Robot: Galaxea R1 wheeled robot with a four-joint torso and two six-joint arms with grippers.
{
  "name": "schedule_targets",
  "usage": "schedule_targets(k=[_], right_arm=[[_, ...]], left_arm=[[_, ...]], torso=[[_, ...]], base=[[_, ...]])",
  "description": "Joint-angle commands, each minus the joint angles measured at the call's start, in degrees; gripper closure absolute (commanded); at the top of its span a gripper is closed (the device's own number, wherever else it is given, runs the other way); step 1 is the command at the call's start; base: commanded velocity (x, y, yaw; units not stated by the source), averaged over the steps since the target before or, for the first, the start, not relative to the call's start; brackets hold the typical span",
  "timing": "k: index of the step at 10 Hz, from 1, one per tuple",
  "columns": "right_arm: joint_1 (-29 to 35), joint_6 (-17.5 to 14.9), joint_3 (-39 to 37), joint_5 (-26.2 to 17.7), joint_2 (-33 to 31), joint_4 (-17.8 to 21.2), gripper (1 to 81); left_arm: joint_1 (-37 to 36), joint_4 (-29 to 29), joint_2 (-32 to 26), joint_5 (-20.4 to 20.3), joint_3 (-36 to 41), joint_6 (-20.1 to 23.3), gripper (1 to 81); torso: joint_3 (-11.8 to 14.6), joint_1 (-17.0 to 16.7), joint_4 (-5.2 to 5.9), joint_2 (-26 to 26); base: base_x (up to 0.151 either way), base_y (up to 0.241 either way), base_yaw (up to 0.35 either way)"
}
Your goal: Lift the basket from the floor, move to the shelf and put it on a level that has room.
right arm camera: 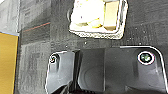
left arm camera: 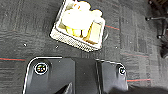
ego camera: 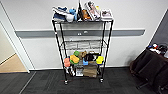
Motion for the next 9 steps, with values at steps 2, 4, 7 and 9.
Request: schedule_targets(k=[2, 4, 7, 9], right_arm=[[3.47, 0.20, 1.29, -2.46, -1.18, 0.20, 1.0], [3.46, 0.20, 1.29, -2.46, -1.35, 0.20, 1.0], [3.38, 0.20, 2.52, -2.54, -2.49, 0.20, 1.0], [3.55, 0.20, 3.31, -2.54, -3.37, 0.20, 1.0]], left_arm=[[-3.24, -0.25, -0.58, 2.81, -0.56, -0.23, 1.0], [-4.03, -0.52, -0.14, 2.81, -1.71, -0.23, 1.0], [-5.88, -0.43, -0.93, 3.34, -1.89, -0.23, 1.0], [-8.86, 0.44, -1.20, 10.17, -1.98, -0.14, 1.0]], torso=[[-6.92, 4.79, 0.00, -7.44], [-10.60, 7.32, 0.00, -11.35], [-14.19, 11.04, 0.00, -17.16], [-12.91, 13.00, 0.00, -20.09]], base=[[0.000, 0.000, 0.000], [0.000, 0.000, 0.000], [0.000, 0.000, 0.000], [0.000, 0.000, 0.000]])
